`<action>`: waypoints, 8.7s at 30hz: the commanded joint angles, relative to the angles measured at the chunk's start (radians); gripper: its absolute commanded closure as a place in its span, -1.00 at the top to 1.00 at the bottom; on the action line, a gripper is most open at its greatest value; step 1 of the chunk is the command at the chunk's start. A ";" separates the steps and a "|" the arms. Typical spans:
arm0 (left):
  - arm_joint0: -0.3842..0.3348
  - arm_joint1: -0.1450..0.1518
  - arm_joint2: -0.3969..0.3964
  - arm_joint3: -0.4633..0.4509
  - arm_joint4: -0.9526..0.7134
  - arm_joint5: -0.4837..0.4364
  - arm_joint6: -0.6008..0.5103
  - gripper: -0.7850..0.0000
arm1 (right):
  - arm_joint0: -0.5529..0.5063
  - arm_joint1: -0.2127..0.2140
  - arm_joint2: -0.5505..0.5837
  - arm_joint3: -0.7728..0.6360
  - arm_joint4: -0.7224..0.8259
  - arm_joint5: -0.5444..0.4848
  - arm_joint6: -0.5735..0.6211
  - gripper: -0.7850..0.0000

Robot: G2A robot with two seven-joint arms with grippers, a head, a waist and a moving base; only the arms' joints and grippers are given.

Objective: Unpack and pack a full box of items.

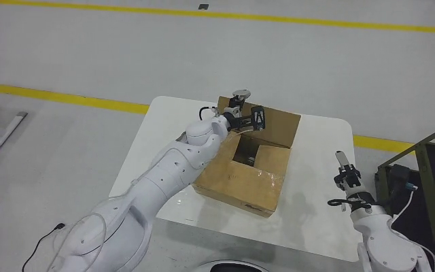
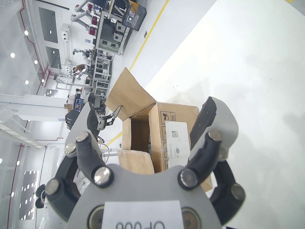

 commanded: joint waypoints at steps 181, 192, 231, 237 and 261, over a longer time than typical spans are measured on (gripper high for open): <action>-0.149 0.213 0.261 -0.293 -1.630 -0.930 -0.892 1.00 | 0.002 -0.023 -0.094 0.181 -0.545 -0.357 -0.169 -1.00; -0.113 0.194 0.261 -0.280 -1.609 -0.930 -0.892 1.00 | -0.024 -0.025 -0.087 0.173 -0.563 -0.351 -0.171 -1.00; -0.104 0.119 0.261 -0.175 -1.541 -0.930 -0.892 -1.00 | 0.043 -0.037 -0.125 0.227 -0.593 -0.311 -0.152 -1.00; -0.137 0.127 0.261 -0.179 -1.545 -0.930 -0.892 -1.00 | 0.050 -0.039 -0.135 0.232 -0.592 -0.307 -0.150 -1.00; -0.239 0.240 0.231 -0.249 -1.560 -0.930 -0.799 1.00 | 0.065 -0.039 -0.095 0.216 -0.453 -0.424 -0.070 -1.00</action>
